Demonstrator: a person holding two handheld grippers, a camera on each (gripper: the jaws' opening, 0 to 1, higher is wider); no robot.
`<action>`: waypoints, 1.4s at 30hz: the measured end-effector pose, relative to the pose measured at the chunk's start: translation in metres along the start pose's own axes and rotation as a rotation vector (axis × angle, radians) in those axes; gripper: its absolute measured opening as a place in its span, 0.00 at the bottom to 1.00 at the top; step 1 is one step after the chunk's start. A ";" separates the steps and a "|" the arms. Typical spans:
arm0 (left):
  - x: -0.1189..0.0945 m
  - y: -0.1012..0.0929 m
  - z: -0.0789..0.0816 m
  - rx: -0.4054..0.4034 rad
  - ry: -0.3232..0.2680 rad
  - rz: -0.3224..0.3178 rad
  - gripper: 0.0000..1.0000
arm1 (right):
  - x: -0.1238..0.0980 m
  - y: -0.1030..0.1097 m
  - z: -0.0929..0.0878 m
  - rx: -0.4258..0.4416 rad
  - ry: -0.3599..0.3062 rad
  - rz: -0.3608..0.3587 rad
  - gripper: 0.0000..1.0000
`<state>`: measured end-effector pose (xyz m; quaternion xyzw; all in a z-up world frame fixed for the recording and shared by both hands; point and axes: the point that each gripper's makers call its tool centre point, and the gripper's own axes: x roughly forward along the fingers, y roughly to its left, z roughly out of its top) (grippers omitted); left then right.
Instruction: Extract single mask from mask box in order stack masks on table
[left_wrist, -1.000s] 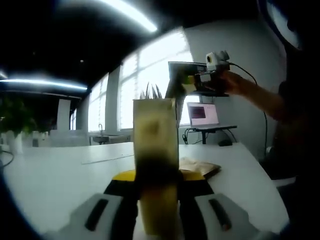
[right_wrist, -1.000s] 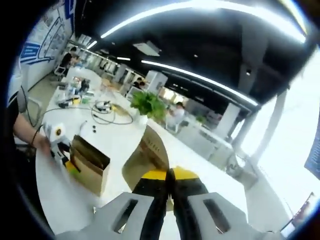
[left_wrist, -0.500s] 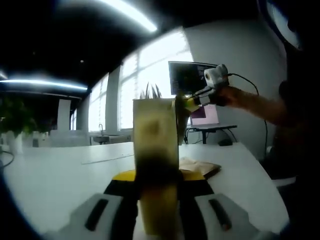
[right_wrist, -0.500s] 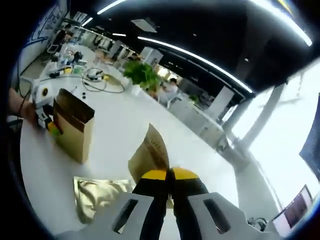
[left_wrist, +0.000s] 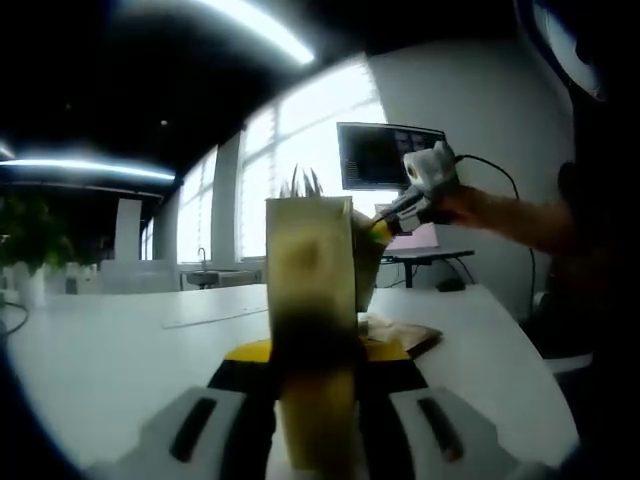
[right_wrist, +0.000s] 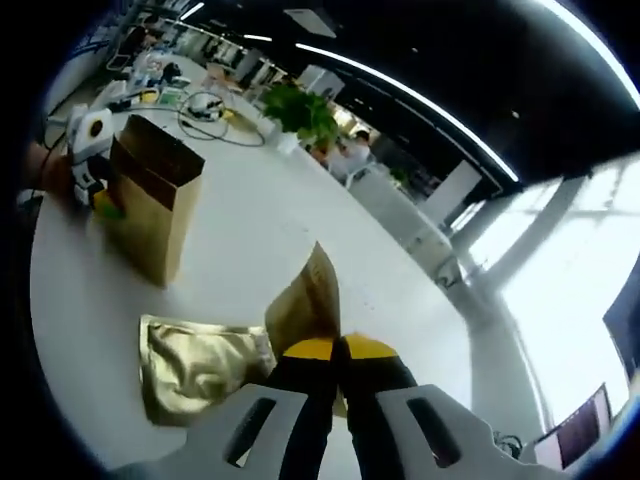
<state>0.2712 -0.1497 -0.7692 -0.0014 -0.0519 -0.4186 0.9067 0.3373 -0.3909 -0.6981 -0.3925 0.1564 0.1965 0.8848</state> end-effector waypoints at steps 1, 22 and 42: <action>0.000 0.000 0.000 0.000 0.000 0.000 0.33 | 0.000 0.004 -0.002 -0.006 0.007 0.004 0.00; 0.000 0.000 0.001 -0.002 -0.004 -0.002 0.33 | -0.018 0.092 -0.014 -0.084 0.060 0.090 0.00; 0.000 -0.001 0.001 -0.004 -0.004 -0.002 0.33 | -0.006 0.138 -0.036 -0.131 0.110 0.112 0.00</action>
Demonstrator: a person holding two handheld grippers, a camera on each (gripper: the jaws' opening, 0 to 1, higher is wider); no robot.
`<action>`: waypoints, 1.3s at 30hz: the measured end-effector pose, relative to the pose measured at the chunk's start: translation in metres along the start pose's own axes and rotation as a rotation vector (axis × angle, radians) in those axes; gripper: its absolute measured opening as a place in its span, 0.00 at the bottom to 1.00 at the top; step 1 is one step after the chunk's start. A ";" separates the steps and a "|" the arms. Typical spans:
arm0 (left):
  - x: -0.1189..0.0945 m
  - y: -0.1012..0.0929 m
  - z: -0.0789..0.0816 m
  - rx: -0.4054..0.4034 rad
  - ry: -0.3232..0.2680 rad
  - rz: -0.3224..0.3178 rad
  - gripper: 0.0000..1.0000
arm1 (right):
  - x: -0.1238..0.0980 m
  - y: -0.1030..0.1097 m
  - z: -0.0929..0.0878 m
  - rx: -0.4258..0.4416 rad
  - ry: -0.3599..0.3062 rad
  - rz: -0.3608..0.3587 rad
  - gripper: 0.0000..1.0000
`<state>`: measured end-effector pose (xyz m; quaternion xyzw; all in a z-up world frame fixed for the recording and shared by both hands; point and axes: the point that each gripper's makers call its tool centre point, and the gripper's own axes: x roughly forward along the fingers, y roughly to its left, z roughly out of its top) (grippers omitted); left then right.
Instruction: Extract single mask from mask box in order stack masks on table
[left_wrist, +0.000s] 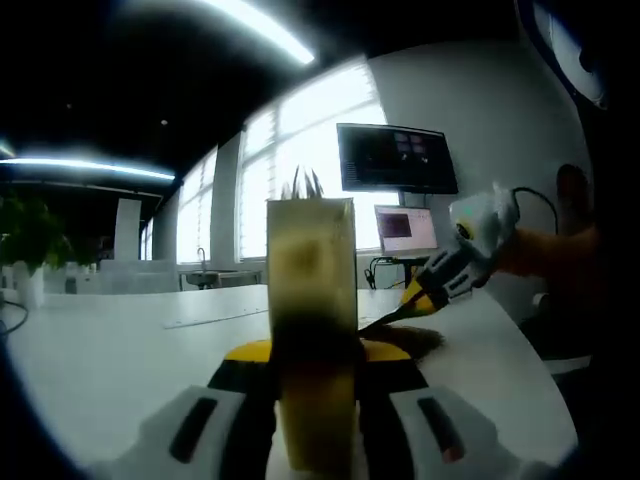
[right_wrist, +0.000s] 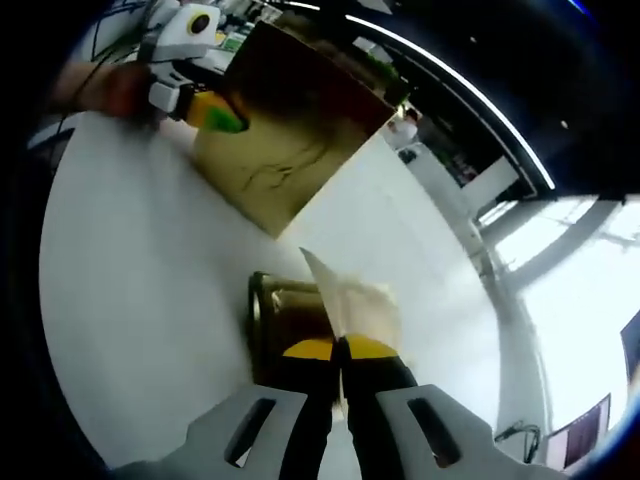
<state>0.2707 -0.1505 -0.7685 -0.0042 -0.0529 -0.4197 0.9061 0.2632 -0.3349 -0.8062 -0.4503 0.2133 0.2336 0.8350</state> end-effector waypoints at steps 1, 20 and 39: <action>0.000 0.000 0.000 0.000 0.000 0.000 0.33 | 0.001 0.002 0.000 0.007 -0.001 0.004 0.00; 0.000 0.001 0.000 0.000 -0.001 0.001 0.33 | 0.005 0.010 -0.008 0.034 -0.005 0.038 0.01; 0.000 0.000 0.000 -0.001 -0.001 -0.001 0.33 | -0.008 0.026 -0.007 0.149 -0.054 0.137 0.19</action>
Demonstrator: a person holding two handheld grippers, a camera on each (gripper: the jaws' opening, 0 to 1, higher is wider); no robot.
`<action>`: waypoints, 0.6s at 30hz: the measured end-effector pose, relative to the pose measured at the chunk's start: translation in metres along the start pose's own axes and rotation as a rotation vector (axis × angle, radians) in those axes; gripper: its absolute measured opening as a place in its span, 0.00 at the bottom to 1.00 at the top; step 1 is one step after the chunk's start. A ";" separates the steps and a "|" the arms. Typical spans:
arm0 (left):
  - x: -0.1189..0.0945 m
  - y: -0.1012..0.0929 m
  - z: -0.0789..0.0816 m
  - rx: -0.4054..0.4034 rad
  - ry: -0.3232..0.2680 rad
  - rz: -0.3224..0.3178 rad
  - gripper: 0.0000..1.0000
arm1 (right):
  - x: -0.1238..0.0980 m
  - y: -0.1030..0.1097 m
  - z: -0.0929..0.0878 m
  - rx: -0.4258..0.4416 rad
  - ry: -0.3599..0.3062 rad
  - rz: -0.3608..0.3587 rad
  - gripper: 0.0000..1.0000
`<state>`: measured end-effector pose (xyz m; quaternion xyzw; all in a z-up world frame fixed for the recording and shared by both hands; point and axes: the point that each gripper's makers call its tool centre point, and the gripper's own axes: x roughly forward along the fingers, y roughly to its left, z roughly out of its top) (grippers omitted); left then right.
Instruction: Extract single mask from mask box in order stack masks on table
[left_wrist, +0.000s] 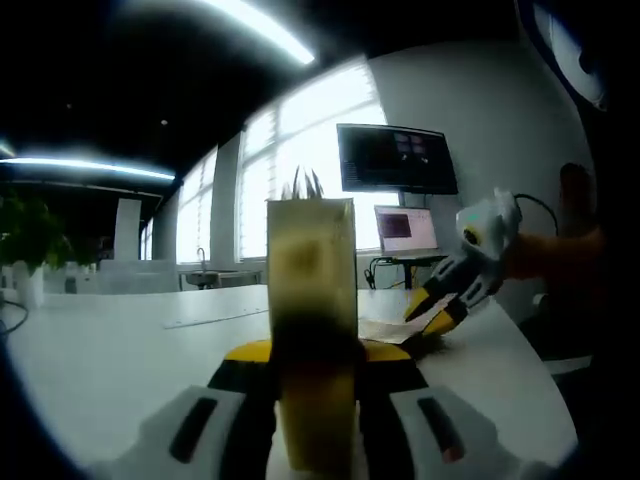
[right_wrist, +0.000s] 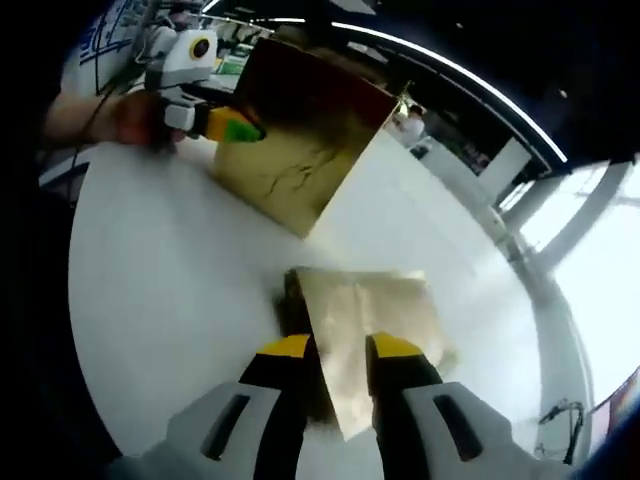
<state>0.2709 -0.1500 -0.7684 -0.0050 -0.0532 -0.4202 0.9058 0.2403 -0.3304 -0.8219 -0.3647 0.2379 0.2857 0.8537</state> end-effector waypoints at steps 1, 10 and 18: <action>0.000 0.000 0.000 0.000 0.000 0.000 0.33 | 0.000 0.000 0.000 0.011 -0.005 0.006 0.21; 0.000 0.000 0.000 0.001 0.000 0.000 0.33 | -0.011 0.011 0.024 0.182 -0.178 0.083 0.21; 0.000 0.000 0.000 0.002 0.001 0.002 0.33 | -0.024 -0.005 0.047 0.246 -0.297 0.060 0.23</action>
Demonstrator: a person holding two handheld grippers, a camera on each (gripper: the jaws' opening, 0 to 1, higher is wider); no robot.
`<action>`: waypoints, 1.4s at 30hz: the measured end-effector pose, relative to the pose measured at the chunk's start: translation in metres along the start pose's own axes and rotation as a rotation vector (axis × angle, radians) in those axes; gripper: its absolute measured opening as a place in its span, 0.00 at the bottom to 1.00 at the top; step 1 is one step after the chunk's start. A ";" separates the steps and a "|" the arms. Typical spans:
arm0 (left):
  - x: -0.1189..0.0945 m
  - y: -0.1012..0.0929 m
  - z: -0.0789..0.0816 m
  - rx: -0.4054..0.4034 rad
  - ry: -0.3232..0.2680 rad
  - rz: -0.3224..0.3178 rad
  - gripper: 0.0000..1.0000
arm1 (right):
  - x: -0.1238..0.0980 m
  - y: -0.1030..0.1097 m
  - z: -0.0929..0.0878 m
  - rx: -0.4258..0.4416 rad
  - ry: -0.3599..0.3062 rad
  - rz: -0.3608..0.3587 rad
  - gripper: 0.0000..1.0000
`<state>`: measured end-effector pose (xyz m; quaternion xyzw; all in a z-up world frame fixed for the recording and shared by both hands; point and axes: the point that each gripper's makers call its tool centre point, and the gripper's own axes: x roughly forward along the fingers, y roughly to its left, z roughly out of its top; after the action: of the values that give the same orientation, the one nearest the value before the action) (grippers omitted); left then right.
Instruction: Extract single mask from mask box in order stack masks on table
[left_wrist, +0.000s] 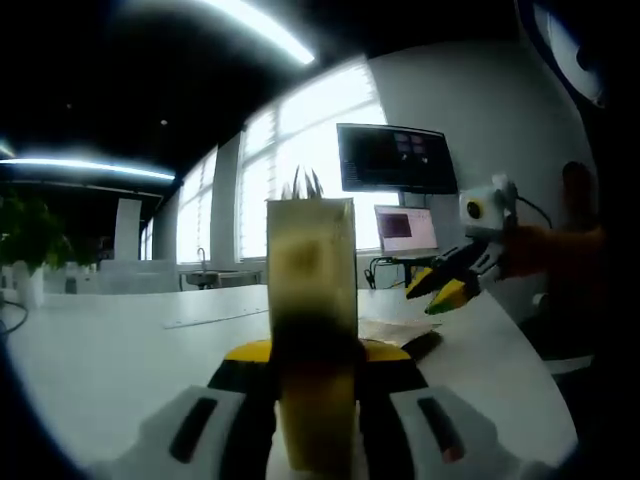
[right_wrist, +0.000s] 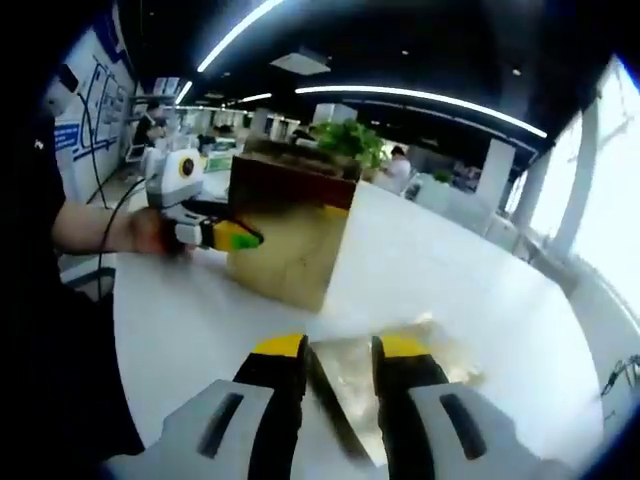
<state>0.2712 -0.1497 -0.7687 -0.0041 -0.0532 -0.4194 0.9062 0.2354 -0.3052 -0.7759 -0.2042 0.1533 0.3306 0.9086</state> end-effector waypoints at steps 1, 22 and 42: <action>0.000 0.000 0.000 0.000 0.000 0.000 0.33 | 0.000 0.000 0.006 0.016 -0.025 -0.002 0.24; 0.001 0.000 -0.002 0.002 0.012 0.002 0.33 | -0.019 0.000 0.062 0.348 -0.438 0.135 0.27; 0.000 0.002 0.001 -0.023 -0.004 0.005 0.33 | -0.023 -0.014 0.043 0.322 -0.454 0.045 0.31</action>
<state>0.2728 -0.1482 -0.7678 -0.0156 -0.0504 -0.4179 0.9070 0.2340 -0.3075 -0.7251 0.0256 0.0006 0.3594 0.9328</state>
